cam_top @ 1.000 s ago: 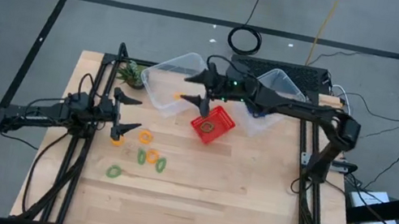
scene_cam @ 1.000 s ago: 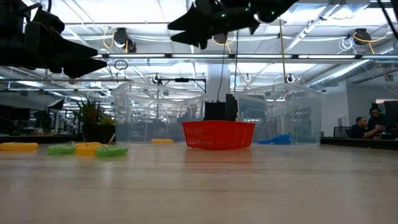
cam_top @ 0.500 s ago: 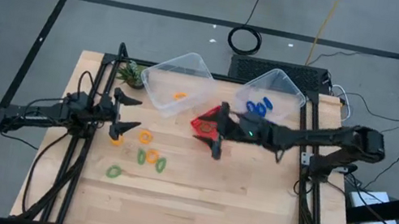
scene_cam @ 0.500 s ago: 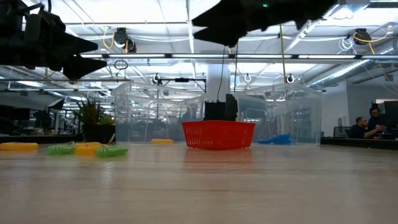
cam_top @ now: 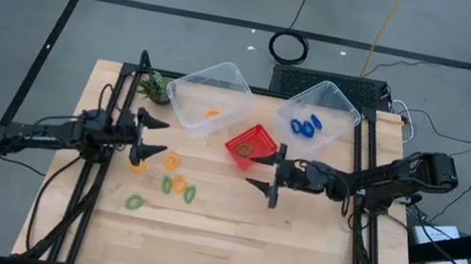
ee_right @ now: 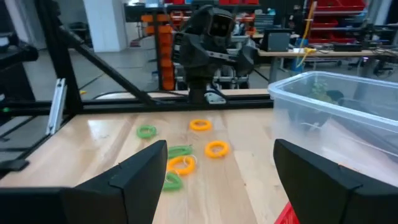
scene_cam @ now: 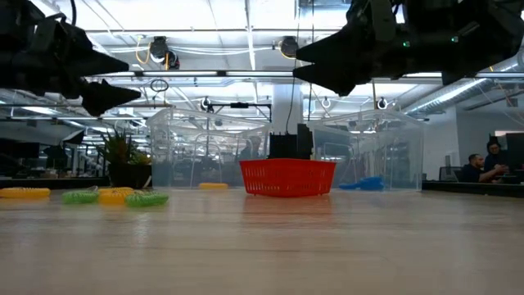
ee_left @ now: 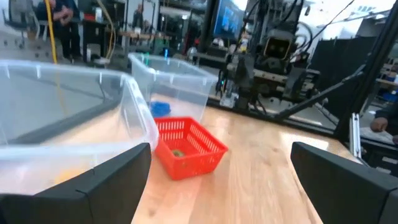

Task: Sort spring keychains
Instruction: Put the green spring keychain into the red bin

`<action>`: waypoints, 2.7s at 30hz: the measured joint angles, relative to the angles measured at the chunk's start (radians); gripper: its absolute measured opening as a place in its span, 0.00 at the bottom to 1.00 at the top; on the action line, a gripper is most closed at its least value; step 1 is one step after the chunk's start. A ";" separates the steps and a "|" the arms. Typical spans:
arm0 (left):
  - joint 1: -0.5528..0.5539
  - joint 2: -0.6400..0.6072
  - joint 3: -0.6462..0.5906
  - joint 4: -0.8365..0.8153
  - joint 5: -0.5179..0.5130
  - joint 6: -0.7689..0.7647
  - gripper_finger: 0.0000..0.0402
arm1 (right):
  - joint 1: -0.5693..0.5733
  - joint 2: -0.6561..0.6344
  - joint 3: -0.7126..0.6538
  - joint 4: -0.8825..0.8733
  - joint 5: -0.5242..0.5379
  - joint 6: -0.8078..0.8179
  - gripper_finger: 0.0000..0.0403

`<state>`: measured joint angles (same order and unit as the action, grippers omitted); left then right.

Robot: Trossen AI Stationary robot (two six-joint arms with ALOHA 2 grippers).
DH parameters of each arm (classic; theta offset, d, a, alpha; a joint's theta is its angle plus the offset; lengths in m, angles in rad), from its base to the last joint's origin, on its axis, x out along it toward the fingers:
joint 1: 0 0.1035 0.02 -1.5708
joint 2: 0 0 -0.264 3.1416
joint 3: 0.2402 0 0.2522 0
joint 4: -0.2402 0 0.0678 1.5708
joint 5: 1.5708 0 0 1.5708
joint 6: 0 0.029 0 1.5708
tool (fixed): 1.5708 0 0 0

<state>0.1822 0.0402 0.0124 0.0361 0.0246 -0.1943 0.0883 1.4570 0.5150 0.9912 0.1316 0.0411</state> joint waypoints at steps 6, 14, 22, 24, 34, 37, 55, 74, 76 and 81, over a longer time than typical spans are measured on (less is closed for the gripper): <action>-0.025 0.084 0.017 -0.018 -0.024 -0.051 0.98 | -0.001 0.000 -0.001 0.000 -0.001 -0.019 0.69; -0.108 0.262 0.198 -0.176 -0.041 -0.107 0.98 | -0.001 0.000 -0.001 -0.001 -0.001 -0.027 0.69; -0.192 0.503 0.435 -0.445 -0.069 -0.155 0.98 | -0.001 0.000 -0.001 -0.005 -0.001 -0.034 0.69; -0.207 0.559 0.479 -0.496 -0.066 -0.184 0.98 | -0.001 0.000 -0.001 -0.005 -0.001 -0.034 0.69; -0.266 0.800 0.662 -0.769 0.054 -0.348 0.98 | -0.001 0.000 -0.001 -0.005 -0.001 -0.064 0.69; -0.288 0.853 0.688 -0.852 0.122 -0.417 0.98 | -0.001 0.000 -0.001 -0.005 -0.001 -0.065 0.69; -0.542 1.063 0.690 -0.969 0.491 -0.957 0.98 | -0.001 0.000 -0.001 -0.009 -0.004 -0.028 0.69; -0.825 1.329 0.935 -1.160 0.099 -1.111 0.98 | 0.079 0.000 -0.001 -0.014 -0.003 -0.043 0.69; -0.848 1.373 0.943 -1.160 0.099 -1.114 0.98 | 0.078 0.000 -0.001 -0.012 -0.002 -0.049 0.69; -0.884 1.438 0.943 -1.152 0.116 -1.120 0.98 | 0.077 0.000 -0.001 -0.008 -0.001 -0.065 0.69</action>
<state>-0.7019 1.4778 0.9558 -1.1159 0.1403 -1.3140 0.1658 1.4574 0.5140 0.9836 0.1303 -0.0237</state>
